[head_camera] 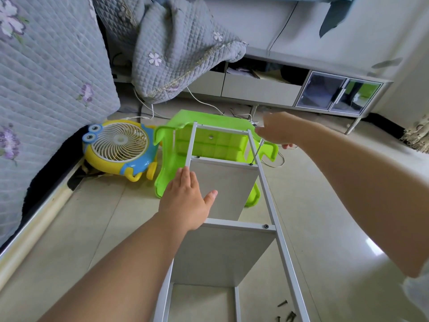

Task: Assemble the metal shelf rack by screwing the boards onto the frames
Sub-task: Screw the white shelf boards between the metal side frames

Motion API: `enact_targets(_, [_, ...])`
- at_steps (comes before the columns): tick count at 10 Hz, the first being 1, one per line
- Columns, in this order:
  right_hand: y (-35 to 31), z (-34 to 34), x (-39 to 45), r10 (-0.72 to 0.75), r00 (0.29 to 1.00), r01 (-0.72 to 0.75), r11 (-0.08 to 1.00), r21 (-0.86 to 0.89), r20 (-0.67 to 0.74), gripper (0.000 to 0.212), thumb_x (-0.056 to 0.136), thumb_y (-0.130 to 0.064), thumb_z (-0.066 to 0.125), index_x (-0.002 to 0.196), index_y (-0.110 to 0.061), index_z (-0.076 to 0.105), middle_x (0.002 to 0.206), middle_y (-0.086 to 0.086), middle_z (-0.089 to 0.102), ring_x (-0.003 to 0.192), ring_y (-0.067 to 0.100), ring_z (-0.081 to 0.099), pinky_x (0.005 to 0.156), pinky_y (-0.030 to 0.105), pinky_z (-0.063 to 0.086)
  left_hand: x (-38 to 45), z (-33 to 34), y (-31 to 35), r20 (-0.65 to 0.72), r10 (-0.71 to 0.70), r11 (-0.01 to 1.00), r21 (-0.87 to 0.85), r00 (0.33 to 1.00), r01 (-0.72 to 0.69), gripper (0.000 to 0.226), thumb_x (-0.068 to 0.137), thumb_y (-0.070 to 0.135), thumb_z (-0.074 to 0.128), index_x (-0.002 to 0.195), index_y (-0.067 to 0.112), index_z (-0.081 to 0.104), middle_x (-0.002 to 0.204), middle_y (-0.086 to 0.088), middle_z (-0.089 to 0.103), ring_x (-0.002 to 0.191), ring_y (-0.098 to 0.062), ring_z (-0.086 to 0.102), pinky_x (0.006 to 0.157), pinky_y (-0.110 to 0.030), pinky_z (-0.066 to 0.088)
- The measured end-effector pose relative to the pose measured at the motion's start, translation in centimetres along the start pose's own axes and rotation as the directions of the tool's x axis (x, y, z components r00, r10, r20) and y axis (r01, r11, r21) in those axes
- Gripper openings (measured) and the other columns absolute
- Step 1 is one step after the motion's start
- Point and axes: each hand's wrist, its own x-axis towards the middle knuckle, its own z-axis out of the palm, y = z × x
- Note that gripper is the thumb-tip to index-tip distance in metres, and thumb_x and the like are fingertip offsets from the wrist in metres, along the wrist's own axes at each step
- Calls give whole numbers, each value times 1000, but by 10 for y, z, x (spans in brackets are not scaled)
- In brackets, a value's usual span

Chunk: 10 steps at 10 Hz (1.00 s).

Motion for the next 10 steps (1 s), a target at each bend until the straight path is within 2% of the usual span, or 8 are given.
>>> enact_targets(1, [0, -2, -3, -39, 999, 39, 999, 35, 22, 12, 96, -17, 33, 94, -5, 37, 67, 8, 47, 46, 21, 48, 45, 26, 37, -1, -1, 0, 1, 3, 1000, 1, 1000, -3, 74, 97, 50, 20, 147, -1, 0, 156, -14, -9, 144, -23, -7, 117, -32, 0])
enact_targets(3, [3, 3, 7, -94, 995, 87, 979, -184, -30, 47, 99, -32, 33, 67, -1, 48, 74, 11, 49, 72, 24, 46, 74, 29, 42, -1, 0, 0, -11, 4, 1000, 0, 1000, -4, 74, 97, 49, 21, 147, -1, 0, 156, -15, -7, 145, -24, -6, 117, -33, 1])
enact_targets(4, [5, 0, 6, -59, 997, 68, 981, -182, 54, 48, 97, -39, 35, 81, 1, 56, 56, 6, 51, 66, 25, 53, 73, 31, 47, -2, 1, 0, -10, 4, 1000, 0, 1000, -4, 74, 97, 50, 22, 147, 0, 0, 156, -14, -8, 145, -23, -6, 117, -32, 1])
enact_targets(5, [2, -9, -3, -65, 984, 73, 996, -43, 166, 12, 93, -17, 44, 90, -7, 39, 63, 8, 51, 45, 18, 47, 47, 25, 42, -2, 0, -1, -2, 1, 1000, -3, 1000, -1, 74, 97, 50, 21, 147, 0, 0, 156, -14, -9, 144, -23, -7, 116, -32, 0])
enact_targets(6, [3, -7, -4, -88, 986, 99, 993, -70, 145, 17, 89, -4, 42, 96, 5, 54, 73, 13, 56, 44, 16, 49, 39, 17, 36, -3, 0, 0, 3, -3, 1000, 11, 1000, 3, 74, 97, 50, 20, 147, 0, -1, 156, -14, -9, 144, -23, -7, 116, -33, 0])
enact_targets(8, [-1, -6, -5, -80, 992, 105, 957, -270, 101, 52, 99, -28, 35, 53, -4, 41, 36, -1, 42, 48, 15, 39, 61, 24, 33, -5, -1, 1, 10, -5, 1000, 9, 1000, 5, 74, 97, 50, 20, 147, 0, -1, 156, -13, -10, 144, -23, -9, 116, -32, -1])
enact_targets(9, [3, -6, -6, -33, 994, 53, 979, -196, 107, 45, 97, -25, 40, 56, -5, 38, 31, 0, 41, 44, 19, 44, 47, 23, 31, -5, -2, 1, 19, -9, 1000, 18, 1000, 9, 74, 97, 50, 20, 147, 0, -1, 156, -13, -10, 144, -23, -9, 116, -32, -1])
enact_targets(10, [6, -10, -11, -50, 986, 65, 994, -91, 160, 14, 90, -15, 44, 85, -2, 46, 54, 6, 49, 40, 17, 42, 43, 22, 34, -5, -2, 1, 15, -7, 1000, 17, 1000, 6, 74, 97, 50, 20, 147, 0, -1, 156, -13, -10, 144, -23, -9, 116, -33, -1])
